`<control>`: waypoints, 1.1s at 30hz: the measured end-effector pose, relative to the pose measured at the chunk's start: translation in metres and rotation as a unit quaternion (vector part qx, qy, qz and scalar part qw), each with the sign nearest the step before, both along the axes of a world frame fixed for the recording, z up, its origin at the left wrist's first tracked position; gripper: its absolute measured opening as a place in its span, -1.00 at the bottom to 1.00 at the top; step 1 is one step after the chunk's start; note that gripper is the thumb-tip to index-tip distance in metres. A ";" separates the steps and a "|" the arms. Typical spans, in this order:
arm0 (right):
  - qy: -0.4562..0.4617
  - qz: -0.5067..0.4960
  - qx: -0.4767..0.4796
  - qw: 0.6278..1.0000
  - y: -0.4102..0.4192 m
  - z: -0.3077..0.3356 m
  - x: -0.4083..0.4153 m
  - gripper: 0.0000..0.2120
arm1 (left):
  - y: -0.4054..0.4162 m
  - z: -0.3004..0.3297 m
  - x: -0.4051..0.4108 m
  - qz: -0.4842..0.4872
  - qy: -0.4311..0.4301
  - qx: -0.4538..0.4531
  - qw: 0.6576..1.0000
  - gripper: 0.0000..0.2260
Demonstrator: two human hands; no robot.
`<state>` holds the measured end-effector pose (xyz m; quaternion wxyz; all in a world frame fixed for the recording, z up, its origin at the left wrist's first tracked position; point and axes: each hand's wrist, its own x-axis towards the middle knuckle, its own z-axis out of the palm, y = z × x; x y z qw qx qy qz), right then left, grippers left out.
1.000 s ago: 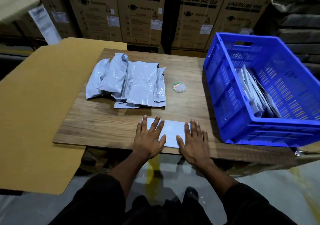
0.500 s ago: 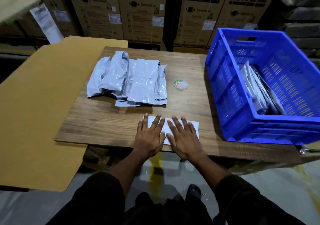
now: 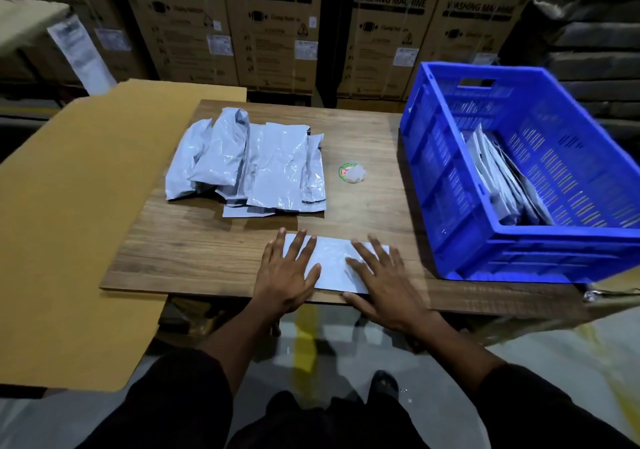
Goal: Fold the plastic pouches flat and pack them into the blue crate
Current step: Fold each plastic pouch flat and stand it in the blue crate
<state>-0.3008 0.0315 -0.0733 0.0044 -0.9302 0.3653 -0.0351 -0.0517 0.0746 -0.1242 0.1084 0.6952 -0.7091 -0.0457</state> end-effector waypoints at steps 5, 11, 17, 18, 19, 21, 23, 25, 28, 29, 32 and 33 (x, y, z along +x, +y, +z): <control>-0.036 0.062 -0.027 0.997 -0.003 -0.006 0.011 -0.67 | -0.003 0.014 0.003 -0.007 0.010 0.055 0.998 -0.07; -0.094 0.044 -0.012 0.994 -0.009 0.003 0.022 -0.74 | 0.006 0.011 0.005 -0.118 -0.109 -0.038 0.986 -0.22; -0.085 0.015 -0.015 0.996 -0.009 0.011 0.022 -0.60 | -0.004 0.021 0.002 -0.114 -0.126 -0.028 0.985 -0.46; -0.035 0.006 -0.003 0.999 -0.011 0.011 0.021 -0.48 | -0.004 0.023 0.002 -0.112 -0.120 -0.025 0.986 -0.47; 0.018 -0.012 0.022 1.000 -0.013 0.010 0.020 -0.35 | -0.004 0.024 0.002 -0.110 -0.111 -0.030 0.987 -0.47; 0.091 -0.042 0.081 0.992 -0.017 0.010 0.020 -0.16 | -0.002 0.024 0.002 -0.106 -0.091 -0.043 0.989 -0.47; 0.122 -0.038 0.099 0.987 -0.020 0.013 0.021 -0.16 | -0.001 0.023 0.002 -0.103 -0.080 -0.054 0.990 -0.45; 0.132 -0.015 0.083 0.988 -0.022 0.016 0.022 -0.24 | -0.001 0.023 0.002 -0.103 -0.078 -0.052 0.990 -0.43; 0.158 0.002 0.047 0.986 -0.025 0.015 0.026 -0.35 | -0.001 0.022 0.000 -0.099 -0.078 -0.050 0.991 -0.39; 0.163 0.006 0.031 0.986 -0.025 0.013 0.028 -0.40 | -0.001 0.022 0.000 -0.097 -0.079 -0.051 0.991 -0.39; 0.160 0.010 -0.005 0.987 -0.023 0.011 0.031 -0.48 | -0.001 0.021 0.000 -0.098 -0.099 -0.064 0.988 -0.38; 0.146 0.014 -0.013 0.989 -0.022 0.011 0.031 -0.49 | -0.001 0.021 0.001 -0.097 -0.111 -0.065 0.987 -0.38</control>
